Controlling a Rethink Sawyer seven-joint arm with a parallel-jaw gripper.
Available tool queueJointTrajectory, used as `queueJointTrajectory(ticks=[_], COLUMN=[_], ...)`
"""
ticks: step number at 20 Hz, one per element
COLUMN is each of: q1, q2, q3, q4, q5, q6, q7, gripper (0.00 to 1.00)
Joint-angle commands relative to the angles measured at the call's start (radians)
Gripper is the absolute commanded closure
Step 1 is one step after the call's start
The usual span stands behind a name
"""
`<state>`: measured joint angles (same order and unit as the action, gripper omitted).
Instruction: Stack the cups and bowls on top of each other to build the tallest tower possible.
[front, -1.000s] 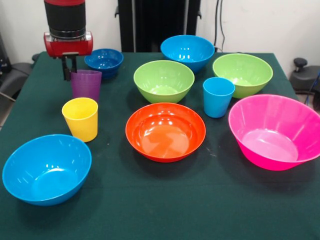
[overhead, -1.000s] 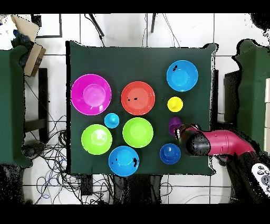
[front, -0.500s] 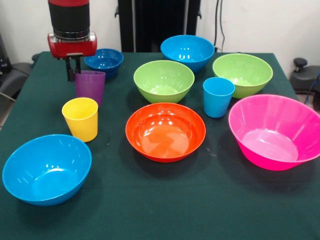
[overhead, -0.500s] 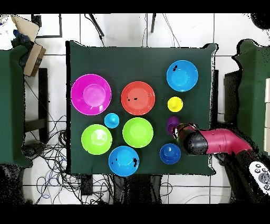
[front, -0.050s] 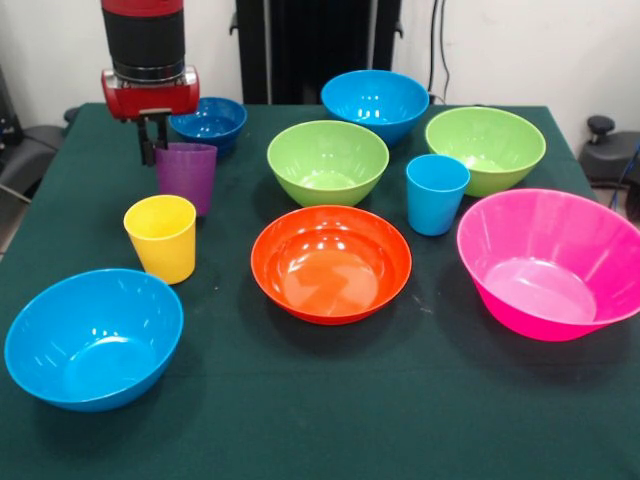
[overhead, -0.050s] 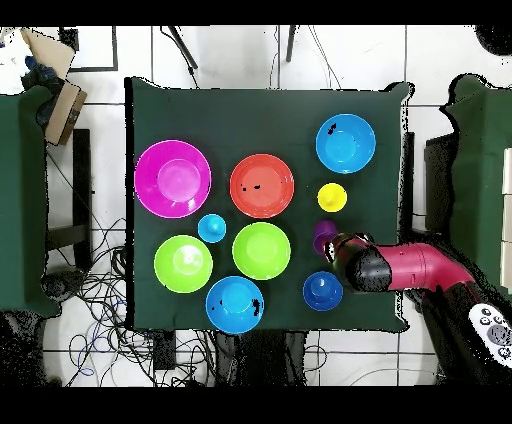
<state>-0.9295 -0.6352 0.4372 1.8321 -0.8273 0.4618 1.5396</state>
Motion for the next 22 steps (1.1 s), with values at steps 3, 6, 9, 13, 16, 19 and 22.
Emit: queueJointTrajectory(ticks=[3, 6, 9, 13, 16, 19, 22], q1=[0.022, 0.025, 0.027, 0.031, 0.041, 0.052, 0.057], q2=[0.053, 0.053, 0.055, 0.060, 0.054, 0.046, 0.049], q3=[0.008, 0.008, 0.014, 0.016, 0.014, 0.010, 0.005], q4=[-0.007, -0.007, -0.013, -0.021, -0.025, -0.029, -0.036], q5=[0.027, 0.032, 0.043, 0.057, 0.064, 0.075, 0.079], q6=[0.033, 0.039, 0.051, 0.066, 0.082, 0.099, 0.093], q7=[0.011, 0.008, -0.002, -0.009, -0.010, -0.005, 0.007], gripper=[1.00, 1.00, 1.00, 1.00, 1.00, 1.00, 1.00])
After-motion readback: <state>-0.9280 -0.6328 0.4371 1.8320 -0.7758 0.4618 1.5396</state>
